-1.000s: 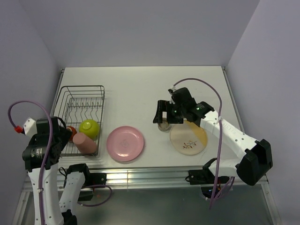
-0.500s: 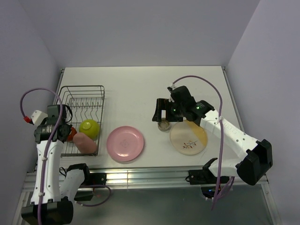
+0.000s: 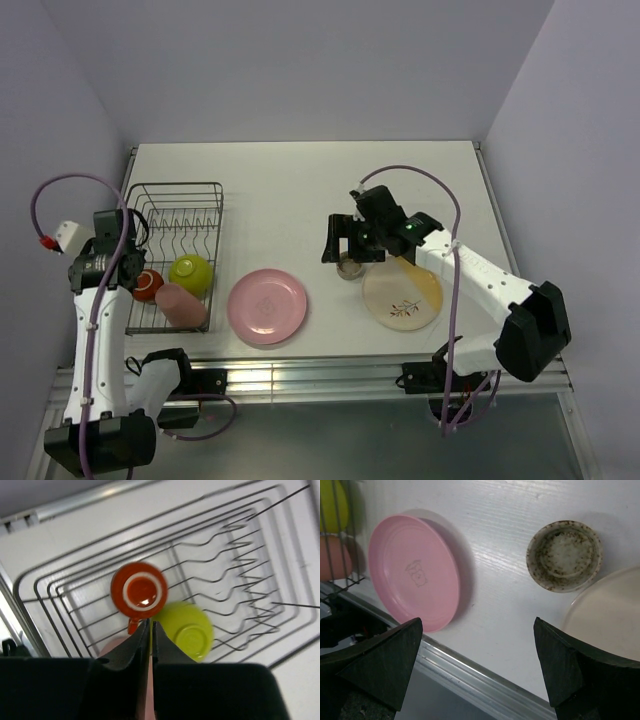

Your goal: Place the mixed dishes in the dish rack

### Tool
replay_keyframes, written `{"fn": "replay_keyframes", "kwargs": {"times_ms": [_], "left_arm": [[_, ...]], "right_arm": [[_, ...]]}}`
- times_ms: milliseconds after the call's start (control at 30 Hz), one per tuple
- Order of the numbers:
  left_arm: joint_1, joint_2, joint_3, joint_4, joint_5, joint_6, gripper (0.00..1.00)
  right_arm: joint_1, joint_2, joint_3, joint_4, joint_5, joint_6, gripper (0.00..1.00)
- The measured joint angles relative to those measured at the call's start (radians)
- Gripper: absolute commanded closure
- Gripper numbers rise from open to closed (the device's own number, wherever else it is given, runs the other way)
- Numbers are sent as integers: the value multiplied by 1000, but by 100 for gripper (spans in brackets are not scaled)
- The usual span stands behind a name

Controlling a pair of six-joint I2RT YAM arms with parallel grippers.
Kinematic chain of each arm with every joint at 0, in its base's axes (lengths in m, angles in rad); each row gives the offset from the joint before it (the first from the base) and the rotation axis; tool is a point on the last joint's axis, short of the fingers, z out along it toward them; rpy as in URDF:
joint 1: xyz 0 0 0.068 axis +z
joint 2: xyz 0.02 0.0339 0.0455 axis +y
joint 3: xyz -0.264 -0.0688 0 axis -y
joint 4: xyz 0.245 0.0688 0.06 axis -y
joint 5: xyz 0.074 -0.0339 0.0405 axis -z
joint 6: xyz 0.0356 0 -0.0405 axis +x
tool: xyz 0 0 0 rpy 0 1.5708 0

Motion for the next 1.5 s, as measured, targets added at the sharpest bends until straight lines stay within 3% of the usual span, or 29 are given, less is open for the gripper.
{"fn": "replay_keyframes", "kwargs": {"times_ms": [133,200,233,400,633,933,1033,1100,1167,1400,1433,1467,1500], "left_arm": [[2,-12,118,43,-4,62,77],[2,-16,151,87,42,100,65],[2,-18,158,117,86,124,55],[2,-1,145,206,305,205,35],[-4,-10,70,286,550,260,33],[-15,-77,52,300,621,314,34],[-15,-89,52,299,622,331,34],[-16,-98,52,297,622,338,34],[-16,-104,52,296,623,347,34],[-16,-107,52,270,639,360,34],[-16,-106,52,269,640,360,34],[-17,-105,52,267,642,361,34],[-19,-100,52,267,645,362,34]], "right_arm": [[0,67,-8,3,19,0,0],[0,96,-8,8,27,0,0],[0,110,-8,12,33,0,0],[0,201,11,12,87,-19,0],[0,300,64,-1,208,-42,2],[59,371,155,-17,291,-35,12],[88,403,186,-18,312,-28,18],[103,433,201,-17,323,-24,30],[106,460,204,-18,333,-17,37],[106,514,204,-26,372,-10,49],[106,515,204,-26,376,-10,53],[106,516,204,-25,381,-11,72],[106,517,204,-25,386,-14,84]]}}
